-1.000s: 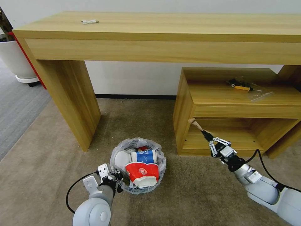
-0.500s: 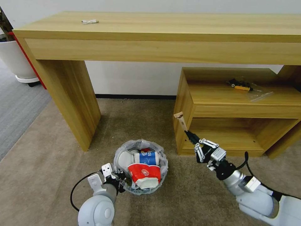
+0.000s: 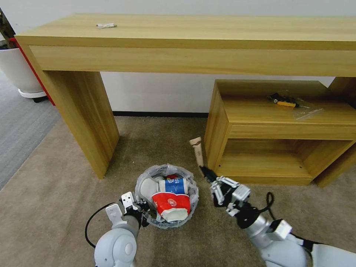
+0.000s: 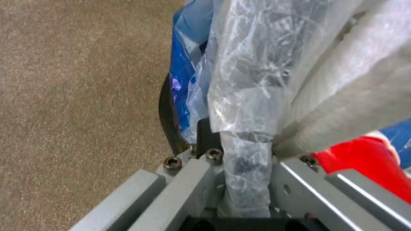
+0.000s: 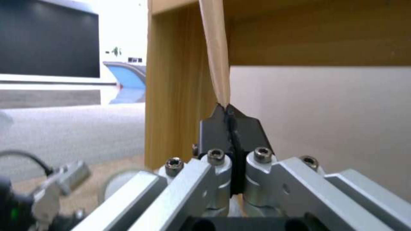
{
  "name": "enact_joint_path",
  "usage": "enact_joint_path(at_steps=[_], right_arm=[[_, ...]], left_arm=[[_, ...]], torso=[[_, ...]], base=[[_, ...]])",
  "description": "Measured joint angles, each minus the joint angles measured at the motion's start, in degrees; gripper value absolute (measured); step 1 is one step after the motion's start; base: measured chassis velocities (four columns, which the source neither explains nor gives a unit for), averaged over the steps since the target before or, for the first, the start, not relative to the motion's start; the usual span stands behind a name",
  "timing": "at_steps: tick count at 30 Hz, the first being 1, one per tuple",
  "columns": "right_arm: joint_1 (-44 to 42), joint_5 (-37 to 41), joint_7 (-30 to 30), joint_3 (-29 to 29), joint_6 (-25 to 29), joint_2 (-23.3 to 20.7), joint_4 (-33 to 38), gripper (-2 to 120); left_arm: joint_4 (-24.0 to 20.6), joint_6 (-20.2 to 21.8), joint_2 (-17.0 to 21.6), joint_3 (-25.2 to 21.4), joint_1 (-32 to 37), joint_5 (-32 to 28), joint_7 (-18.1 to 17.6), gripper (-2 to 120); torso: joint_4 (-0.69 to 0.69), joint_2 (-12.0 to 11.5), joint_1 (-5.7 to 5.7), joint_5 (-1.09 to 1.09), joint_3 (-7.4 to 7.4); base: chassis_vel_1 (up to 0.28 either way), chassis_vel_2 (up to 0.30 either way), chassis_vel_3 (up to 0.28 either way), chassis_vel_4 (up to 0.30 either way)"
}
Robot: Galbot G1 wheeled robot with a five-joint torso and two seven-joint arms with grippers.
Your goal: Pick up the trash bin and place the garbage on the floor into it.
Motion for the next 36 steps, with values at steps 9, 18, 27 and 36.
enact_joint_path(at_steps=[9, 18, 27, 36], right_arm=[[7.32, -0.96, 2.29, -9.82, -0.27, 7.33, -5.85, 0], [8.29, -1.91, 2.49, -13.11, 0.33, 12.15, -11.23, 0], [7.76, -2.94, 2.33, -13.20, 0.93, 13.78, -14.34, 0], [6.08, -5.31, 2.22, -10.82, 2.13, 15.16, -19.78, 0]], left_arm=[[-1.42, -0.03, 0.00, -0.43, 0.70, -0.09, -0.02, 0], [-3.62, -0.05, 0.00, 0.01, 1.87, -0.01, -0.02, 0], [-5.28, 0.03, 0.00, 0.82, 2.99, 0.27, 0.11, 0], [-6.69, 0.19, 0.00, 1.47, 3.91, 0.31, 0.16, 0]], torso=[[0.01, 0.00, 0.00, 0.00, 0.00], [0.02, 0.00, 0.00, 0.00, 0.00], [0.02, 0.00, 0.00, 0.00, 0.00], [0.02, 0.00, 0.01, 0.01, 0.00]], base=[[0.000, 0.000, 0.000, 0.000], [0.000, 0.000, 0.000, 0.000], [0.000, 0.000, 0.000, 0.000], [0.000, 0.000, 0.000, 0.000]])
